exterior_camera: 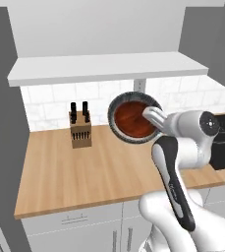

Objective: Pick up the bowls on the counter and stack them on top of one another in the open cabinet. Place the smaller bowl on top of the larger bowl.

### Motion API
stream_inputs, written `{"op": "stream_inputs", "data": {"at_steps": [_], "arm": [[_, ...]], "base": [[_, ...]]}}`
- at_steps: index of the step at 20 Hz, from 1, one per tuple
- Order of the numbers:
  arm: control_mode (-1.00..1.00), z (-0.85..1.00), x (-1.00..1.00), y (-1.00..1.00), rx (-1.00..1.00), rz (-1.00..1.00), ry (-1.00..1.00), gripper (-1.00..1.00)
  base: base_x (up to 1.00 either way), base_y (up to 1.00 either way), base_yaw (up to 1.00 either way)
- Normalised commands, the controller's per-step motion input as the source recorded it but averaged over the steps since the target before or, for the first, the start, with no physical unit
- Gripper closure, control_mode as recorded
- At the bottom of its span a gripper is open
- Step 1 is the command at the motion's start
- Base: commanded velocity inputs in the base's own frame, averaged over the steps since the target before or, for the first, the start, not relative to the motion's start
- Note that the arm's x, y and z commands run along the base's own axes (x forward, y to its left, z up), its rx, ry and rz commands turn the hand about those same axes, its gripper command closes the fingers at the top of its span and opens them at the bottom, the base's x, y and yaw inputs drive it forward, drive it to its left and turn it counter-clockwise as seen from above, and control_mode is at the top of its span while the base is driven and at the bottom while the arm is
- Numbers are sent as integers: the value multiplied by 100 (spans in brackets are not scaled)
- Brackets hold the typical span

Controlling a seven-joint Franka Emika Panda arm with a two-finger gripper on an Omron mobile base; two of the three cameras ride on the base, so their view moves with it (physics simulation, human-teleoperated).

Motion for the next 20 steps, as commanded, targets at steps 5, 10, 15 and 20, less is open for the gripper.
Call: {"op": "stream_inputs", "data": {"at_steps": [5,10,15,20], "arm": [[-100,100,-36,-7,15,-14,-35,100],[-100,100,-5,-7,13,-15,-22,100],[-100,74,85,0,6,-17,9,100],[-100,77,100,0,1,-3,35,100]], "base": [[0,0,0],[0,0,0],[0,0,0],[0,0,0]]}}
